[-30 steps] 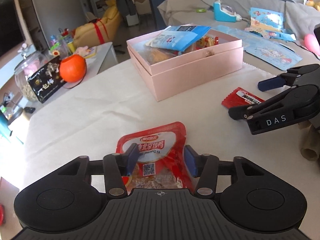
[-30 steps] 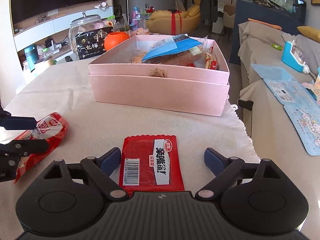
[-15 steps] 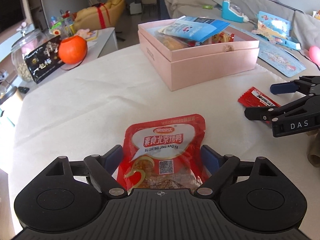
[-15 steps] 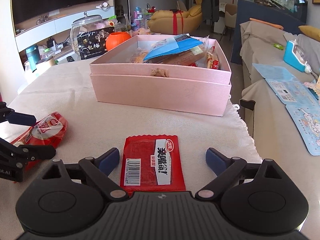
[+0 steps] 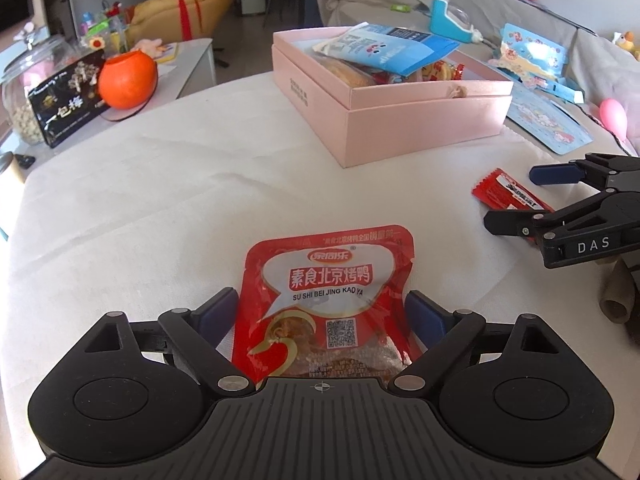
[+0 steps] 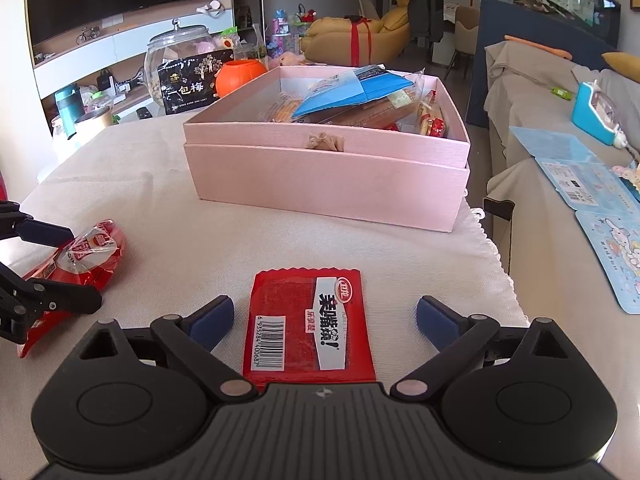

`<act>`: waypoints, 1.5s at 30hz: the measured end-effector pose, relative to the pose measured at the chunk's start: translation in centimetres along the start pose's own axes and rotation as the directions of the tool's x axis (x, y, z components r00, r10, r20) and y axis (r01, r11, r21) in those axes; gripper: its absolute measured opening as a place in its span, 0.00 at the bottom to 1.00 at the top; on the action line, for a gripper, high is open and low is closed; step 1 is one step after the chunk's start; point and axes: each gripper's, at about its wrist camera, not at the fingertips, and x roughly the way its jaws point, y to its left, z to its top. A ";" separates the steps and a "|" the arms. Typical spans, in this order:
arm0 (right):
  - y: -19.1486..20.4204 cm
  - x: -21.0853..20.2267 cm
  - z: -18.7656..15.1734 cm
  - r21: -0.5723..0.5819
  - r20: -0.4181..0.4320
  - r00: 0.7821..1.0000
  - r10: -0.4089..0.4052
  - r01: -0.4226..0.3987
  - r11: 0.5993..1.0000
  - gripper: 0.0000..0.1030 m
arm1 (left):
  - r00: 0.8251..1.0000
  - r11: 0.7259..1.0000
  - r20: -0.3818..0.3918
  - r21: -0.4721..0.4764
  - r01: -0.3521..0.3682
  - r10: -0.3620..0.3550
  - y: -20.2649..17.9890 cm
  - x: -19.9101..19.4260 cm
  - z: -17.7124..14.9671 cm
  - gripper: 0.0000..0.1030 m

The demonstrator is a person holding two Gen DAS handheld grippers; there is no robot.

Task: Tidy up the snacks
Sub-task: 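Hold the duck pouch and red packet above the table with both grippers, then carry the duck pouch and red packet into the pink box and open both grippers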

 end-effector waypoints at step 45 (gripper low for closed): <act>-0.7 -9.9 2.2 -0.068 0.054 0.998 0.026 -0.022 0.997 0.53 | 0.974 0.997 0.216 0.006 0.073 -0.073 -2.5 -10.3 2.5 0.75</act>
